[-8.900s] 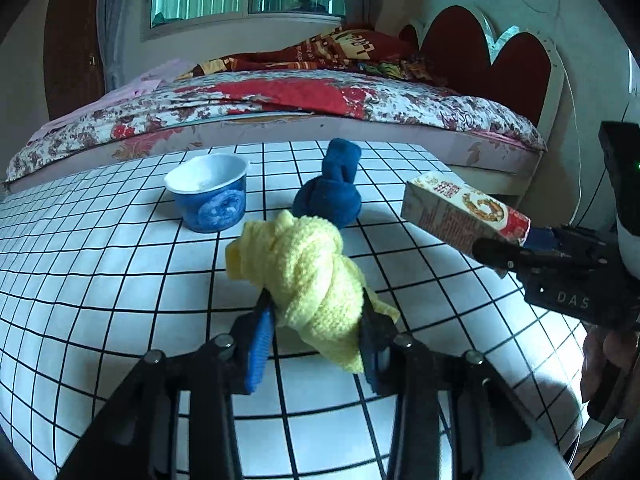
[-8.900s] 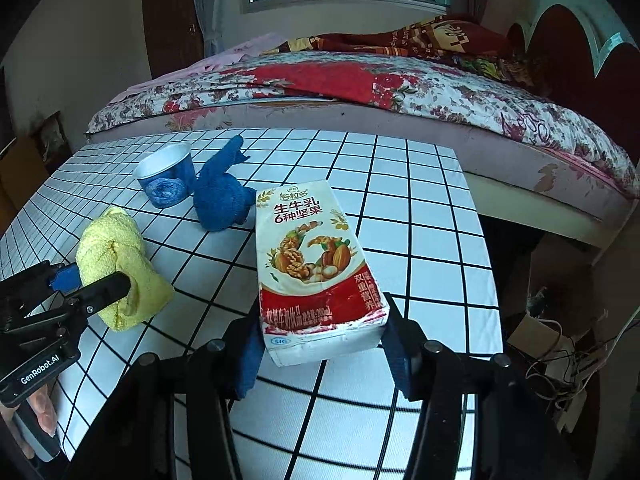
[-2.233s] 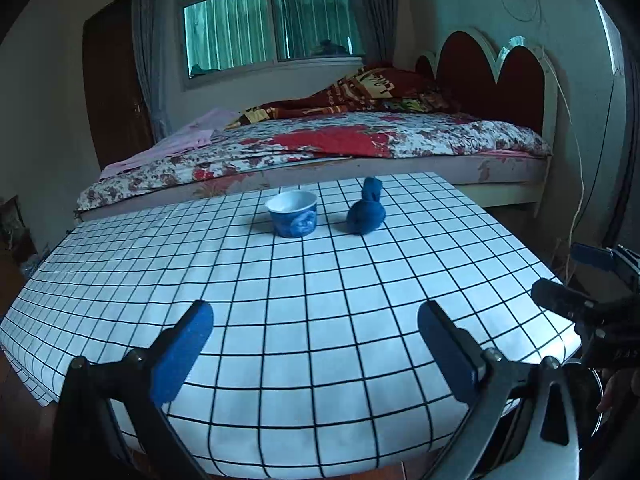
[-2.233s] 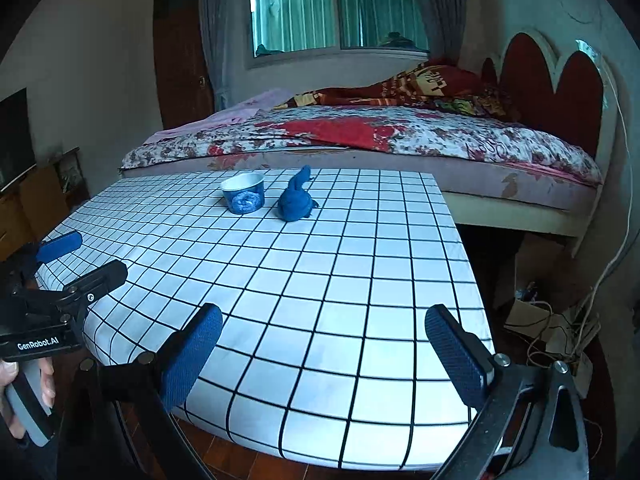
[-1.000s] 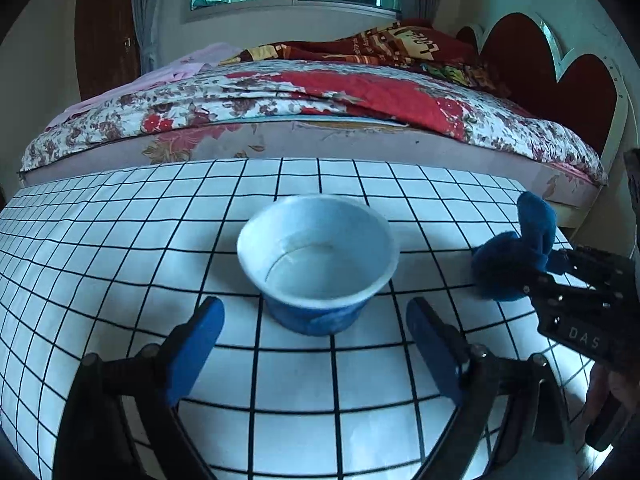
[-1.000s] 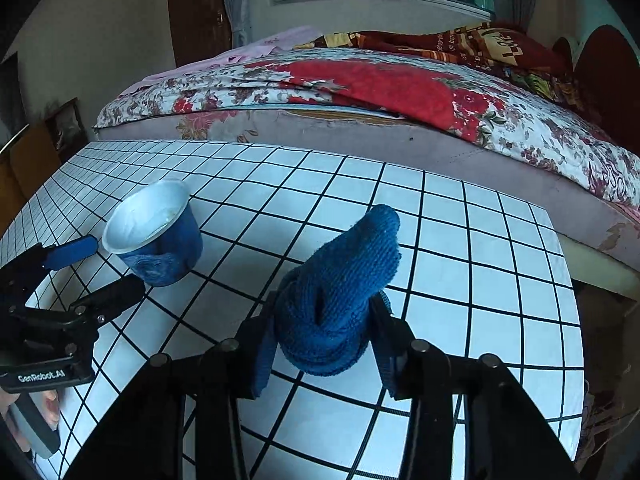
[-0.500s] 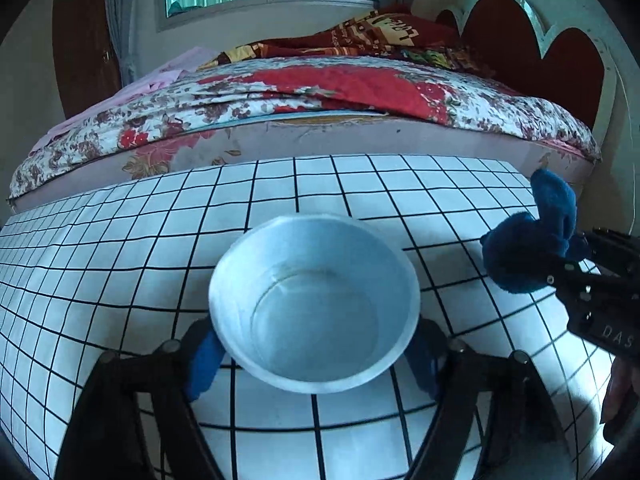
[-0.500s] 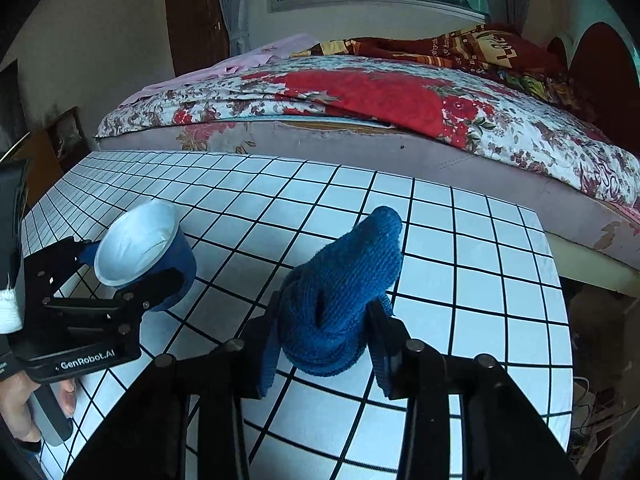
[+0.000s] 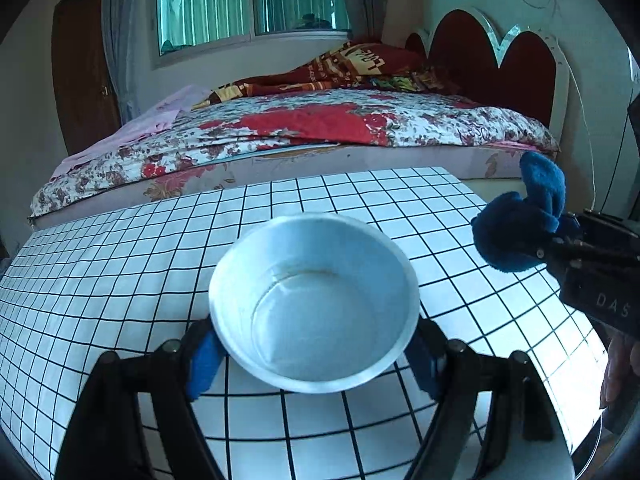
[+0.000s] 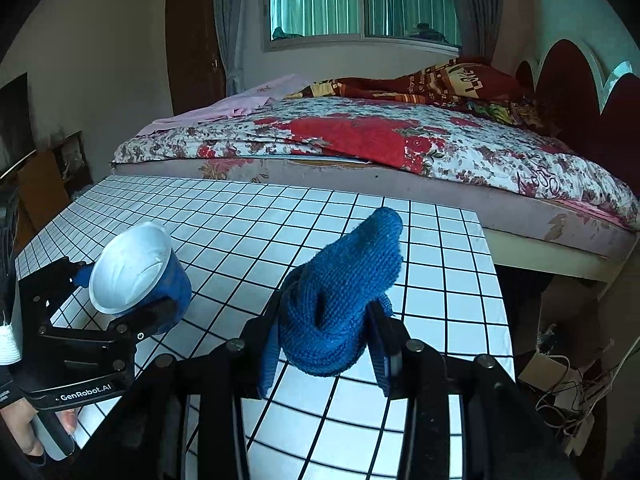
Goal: Collect trash
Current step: 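Lift the cup and glove and carry them over the bin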
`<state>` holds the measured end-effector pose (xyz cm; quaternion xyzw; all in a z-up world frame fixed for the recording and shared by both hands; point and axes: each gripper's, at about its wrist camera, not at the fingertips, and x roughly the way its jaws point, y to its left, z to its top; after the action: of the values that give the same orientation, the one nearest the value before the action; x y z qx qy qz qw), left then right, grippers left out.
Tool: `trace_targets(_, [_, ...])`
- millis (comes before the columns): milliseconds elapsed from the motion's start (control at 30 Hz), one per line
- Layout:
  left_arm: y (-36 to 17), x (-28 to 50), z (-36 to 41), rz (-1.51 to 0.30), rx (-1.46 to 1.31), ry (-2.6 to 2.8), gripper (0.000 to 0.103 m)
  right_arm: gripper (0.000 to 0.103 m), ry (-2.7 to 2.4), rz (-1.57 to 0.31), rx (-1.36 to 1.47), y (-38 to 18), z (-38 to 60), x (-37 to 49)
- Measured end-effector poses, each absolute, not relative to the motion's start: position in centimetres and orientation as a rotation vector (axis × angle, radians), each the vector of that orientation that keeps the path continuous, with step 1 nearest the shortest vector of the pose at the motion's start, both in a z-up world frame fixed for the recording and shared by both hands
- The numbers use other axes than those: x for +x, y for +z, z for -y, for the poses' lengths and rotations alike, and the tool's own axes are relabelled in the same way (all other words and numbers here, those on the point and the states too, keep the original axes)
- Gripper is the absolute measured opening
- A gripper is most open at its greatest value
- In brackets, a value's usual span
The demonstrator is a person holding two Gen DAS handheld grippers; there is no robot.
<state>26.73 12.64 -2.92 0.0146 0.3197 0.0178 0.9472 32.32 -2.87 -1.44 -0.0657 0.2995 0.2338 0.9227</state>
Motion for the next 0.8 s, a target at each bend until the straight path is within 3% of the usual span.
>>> trace_targets(800, [2.8,15.9,-6.4,-0.498,0.089,-0.028,0.078,0.040,0.442,-0.489,-0.079,4.0,9.7,20.2])
